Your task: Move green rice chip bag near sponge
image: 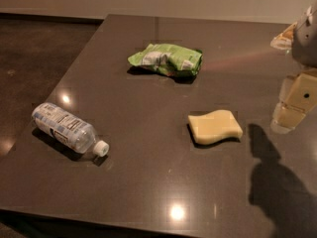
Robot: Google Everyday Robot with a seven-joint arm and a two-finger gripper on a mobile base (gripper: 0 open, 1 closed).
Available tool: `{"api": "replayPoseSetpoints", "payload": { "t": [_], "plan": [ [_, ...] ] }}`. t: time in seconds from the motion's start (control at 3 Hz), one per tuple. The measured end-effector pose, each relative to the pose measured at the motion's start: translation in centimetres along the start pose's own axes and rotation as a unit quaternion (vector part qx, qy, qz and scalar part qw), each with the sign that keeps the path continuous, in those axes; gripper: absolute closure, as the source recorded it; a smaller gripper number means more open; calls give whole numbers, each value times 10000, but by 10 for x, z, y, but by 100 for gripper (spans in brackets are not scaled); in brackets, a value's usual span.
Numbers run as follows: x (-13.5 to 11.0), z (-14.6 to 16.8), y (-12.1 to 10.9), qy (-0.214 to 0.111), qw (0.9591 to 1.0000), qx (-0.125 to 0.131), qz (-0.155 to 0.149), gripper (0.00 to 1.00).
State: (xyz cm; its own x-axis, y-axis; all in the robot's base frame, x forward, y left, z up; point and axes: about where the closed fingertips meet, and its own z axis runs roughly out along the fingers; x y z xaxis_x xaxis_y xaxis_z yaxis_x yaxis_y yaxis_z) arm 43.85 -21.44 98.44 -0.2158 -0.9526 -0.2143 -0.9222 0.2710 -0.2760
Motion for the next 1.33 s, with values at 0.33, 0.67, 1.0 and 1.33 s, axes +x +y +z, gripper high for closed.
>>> {"api": "replayPoseSetpoints", "payload": {
  "t": [0.33,0.67,1.0,1.33],
  "plan": [
    [0,0,0,0,10000,1,0,0],
    [-9,4,-8,-55,10000,-19,23,0],
    [-32,23,-36,-187,9998,-4,119,0],
    [-54,51,-76,-249,9987,194,394,0]
  ]
}}
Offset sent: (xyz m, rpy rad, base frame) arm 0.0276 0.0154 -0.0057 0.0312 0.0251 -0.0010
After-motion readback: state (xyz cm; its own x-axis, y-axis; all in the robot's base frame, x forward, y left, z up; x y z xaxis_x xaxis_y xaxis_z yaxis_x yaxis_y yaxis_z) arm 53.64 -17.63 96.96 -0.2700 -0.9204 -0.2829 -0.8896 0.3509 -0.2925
